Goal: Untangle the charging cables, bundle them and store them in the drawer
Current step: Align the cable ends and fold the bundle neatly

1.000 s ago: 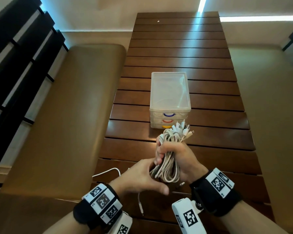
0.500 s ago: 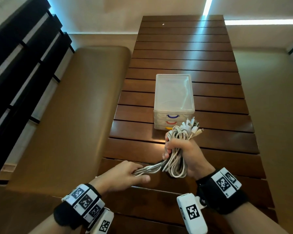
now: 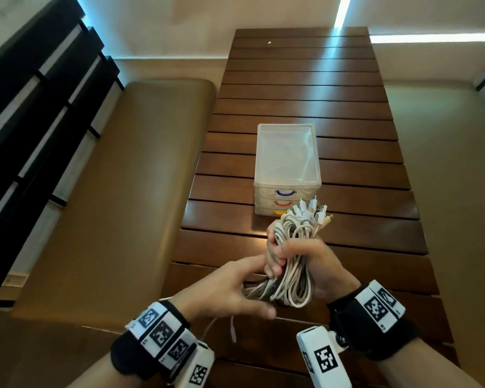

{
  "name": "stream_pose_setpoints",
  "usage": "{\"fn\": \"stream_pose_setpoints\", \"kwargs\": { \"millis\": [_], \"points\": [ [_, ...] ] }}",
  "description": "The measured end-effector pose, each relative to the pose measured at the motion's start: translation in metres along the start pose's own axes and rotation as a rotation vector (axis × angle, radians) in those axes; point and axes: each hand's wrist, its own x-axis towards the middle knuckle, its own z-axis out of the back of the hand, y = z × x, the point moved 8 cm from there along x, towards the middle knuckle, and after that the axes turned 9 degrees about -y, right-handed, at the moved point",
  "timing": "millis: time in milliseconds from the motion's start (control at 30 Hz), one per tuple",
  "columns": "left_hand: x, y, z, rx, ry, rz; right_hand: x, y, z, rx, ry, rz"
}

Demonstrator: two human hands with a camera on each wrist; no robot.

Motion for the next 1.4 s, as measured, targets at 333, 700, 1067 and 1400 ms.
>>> {"fn": "stream_pose_setpoints", "kwargs": {
  "millis": [333,700,1067,1400],
  "points": [
    [-0.016,0.018,-0.001,0.251,0.008,0.095,-0.005,-0.004,0.025,-0.063,-0.145,-0.045],
    [-0.017,-0.037,0.024,0.848,-0.047,-0.341,-0.01,-0.007,0.004,-0.814,-0.033,-0.148],
    [-0.003,-0.048,0.005,0.589,-0.02,-0.326,-0.013,-0.028,0.024,-0.399,-0.016,-0.25],
    [0.01,-0.05,0.032,0.737,-0.301,-0.21,-0.017,-0.035,0.012,-0.226,0.153,-0.34]
  ]
}}
